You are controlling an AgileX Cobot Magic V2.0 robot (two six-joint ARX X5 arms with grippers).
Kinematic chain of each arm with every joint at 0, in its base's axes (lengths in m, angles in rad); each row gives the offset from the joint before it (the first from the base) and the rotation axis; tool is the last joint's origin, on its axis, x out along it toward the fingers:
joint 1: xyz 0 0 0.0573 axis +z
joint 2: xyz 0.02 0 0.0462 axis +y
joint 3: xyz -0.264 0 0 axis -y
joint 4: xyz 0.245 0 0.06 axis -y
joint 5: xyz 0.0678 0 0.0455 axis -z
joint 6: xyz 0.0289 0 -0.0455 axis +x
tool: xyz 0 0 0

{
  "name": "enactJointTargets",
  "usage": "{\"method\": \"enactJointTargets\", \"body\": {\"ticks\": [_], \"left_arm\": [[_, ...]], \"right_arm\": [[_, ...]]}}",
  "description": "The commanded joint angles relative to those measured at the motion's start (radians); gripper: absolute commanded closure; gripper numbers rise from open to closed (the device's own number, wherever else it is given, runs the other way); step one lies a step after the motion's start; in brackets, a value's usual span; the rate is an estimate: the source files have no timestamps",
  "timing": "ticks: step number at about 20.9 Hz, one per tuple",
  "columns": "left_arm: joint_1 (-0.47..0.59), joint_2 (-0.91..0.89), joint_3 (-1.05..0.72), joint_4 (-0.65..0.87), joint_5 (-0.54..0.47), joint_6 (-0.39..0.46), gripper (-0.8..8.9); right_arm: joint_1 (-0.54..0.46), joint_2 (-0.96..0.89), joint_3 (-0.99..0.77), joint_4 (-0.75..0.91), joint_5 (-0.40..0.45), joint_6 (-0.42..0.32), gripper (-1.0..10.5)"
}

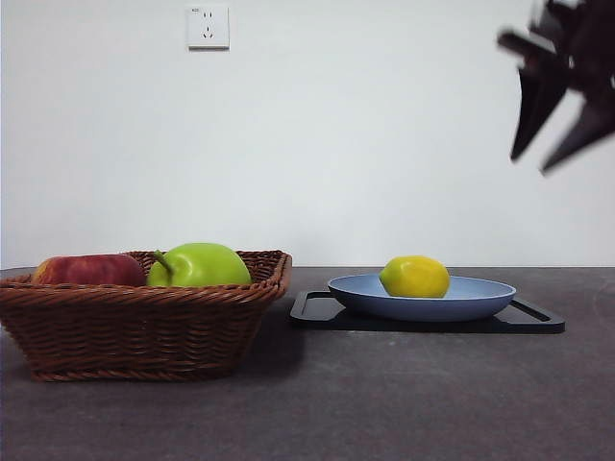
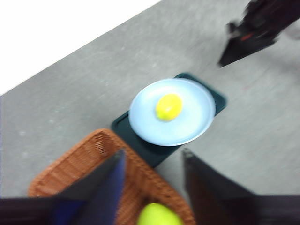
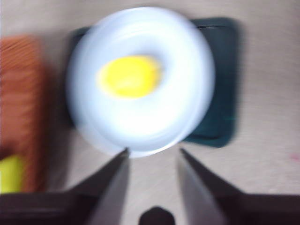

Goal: Take the lemon from the basket,put the lemon in the plate,hand out the plate

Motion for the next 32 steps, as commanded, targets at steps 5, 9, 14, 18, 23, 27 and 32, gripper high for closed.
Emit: {"method": "enactJointTargets", "body": {"ticks": [5,9,14,18,23,27,32], "left_arm": [[0.181,0.065,0.010,-0.013,0.015,0.114,8.07],[0.330,0.013,-0.038,0.008,0.166,0.119,8.07],[0.420,-0.189,-0.282,0.231,0.265,0.117,8.07],[0.444,-0.413,-0.524,0.315,0.264,0.053,8.07],[0.444,-0.662,-0.750,0.365,0.264,-0.034,8.07],[0.444,-0.766,-0.800,0.365,0.261,-0.045,8.07],[0.444,-0.781,-0.797,0.371,0.261,-0.045,8.05]], "right_arm": [[0.212,-0.249,0.013,-0.020,0.170,-0.084,9.4],[0.379,-0.381,-0.023,0.040,0.414,-0.128,9.4],[0.516,-0.596,-0.222,0.272,0.517,-0.134,9.4],[0.535,-0.785,-0.449,0.457,0.574,-0.145,9.4],[0.534,-1.012,-0.658,0.551,0.607,-0.122,9.4],[0.534,-1.088,-0.708,0.549,0.659,-0.094,9.4],[0.533,-1.096,-0.708,0.565,0.699,-0.074,9.4]]}}
